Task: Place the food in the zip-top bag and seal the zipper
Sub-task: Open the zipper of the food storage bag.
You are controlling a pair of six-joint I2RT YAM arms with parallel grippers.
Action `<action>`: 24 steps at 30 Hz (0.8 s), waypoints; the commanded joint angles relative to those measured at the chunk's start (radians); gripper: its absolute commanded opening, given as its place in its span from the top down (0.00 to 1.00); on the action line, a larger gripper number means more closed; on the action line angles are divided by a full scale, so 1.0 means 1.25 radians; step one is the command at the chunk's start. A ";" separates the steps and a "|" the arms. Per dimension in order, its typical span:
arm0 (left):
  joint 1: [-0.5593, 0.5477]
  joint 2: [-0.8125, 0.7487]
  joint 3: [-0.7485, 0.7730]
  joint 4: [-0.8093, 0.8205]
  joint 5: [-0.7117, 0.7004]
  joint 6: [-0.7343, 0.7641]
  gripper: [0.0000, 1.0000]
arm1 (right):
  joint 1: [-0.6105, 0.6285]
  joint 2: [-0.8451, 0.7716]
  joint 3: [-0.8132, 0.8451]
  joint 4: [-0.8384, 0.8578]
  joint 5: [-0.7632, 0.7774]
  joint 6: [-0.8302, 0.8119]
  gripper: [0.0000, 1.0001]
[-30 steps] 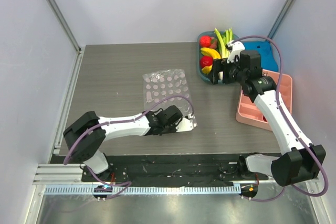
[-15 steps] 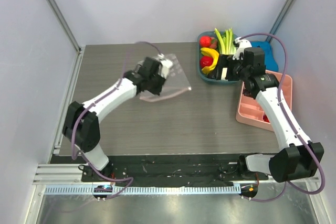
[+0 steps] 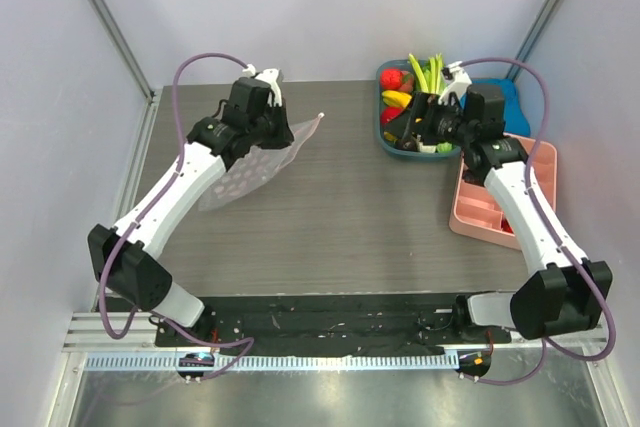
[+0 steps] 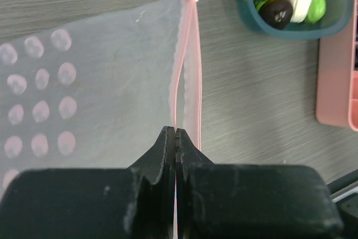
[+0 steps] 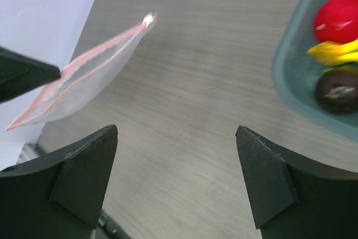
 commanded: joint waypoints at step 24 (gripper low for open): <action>-0.012 0.051 -0.052 0.197 0.150 -0.114 1.00 | 0.215 0.369 0.083 0.293 -0.067 0.457 0.25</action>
